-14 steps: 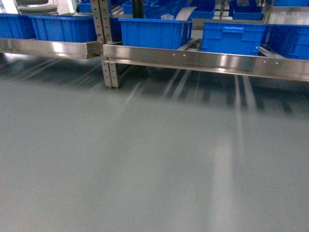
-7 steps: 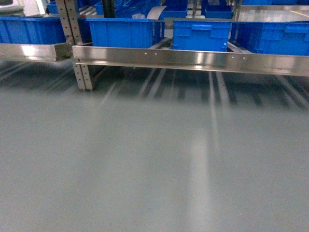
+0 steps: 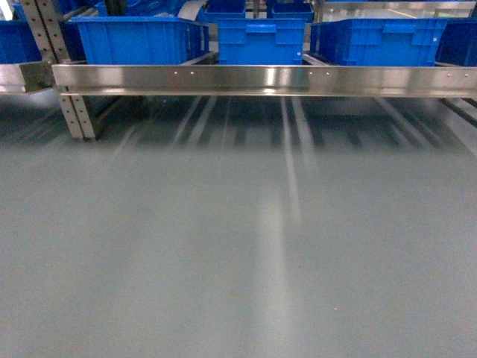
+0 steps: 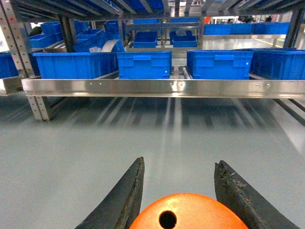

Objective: Sort blue parts and orange caps into right shelf containers

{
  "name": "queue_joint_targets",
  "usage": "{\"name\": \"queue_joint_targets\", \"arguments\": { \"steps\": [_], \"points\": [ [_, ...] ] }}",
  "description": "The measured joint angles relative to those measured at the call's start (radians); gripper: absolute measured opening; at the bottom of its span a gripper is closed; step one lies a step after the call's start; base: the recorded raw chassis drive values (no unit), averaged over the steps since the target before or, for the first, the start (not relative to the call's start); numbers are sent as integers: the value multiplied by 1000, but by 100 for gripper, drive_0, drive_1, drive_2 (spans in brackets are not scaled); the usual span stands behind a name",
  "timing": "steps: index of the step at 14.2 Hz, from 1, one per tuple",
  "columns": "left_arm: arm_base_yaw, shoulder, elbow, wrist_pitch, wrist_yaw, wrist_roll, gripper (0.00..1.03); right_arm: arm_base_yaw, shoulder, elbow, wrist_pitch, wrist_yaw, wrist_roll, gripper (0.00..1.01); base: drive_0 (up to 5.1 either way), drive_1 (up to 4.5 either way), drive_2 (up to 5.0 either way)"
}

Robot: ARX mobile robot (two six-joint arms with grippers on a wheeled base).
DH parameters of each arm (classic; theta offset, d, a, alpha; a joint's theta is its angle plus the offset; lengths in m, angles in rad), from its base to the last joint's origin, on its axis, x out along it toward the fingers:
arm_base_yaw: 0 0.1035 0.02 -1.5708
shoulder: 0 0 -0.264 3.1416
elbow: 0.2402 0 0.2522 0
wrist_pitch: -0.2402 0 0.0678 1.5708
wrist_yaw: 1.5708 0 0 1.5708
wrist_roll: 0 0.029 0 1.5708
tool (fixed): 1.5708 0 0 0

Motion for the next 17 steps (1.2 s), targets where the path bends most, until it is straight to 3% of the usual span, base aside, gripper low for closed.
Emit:
{"name": "queue_joint_targets", "arguments": {
  "steps": [17],
  "points": [
    [-1,1,0,1,0,0,59,0,0,0,0,0,0,40,-103,-103,-103]
  ]
}}
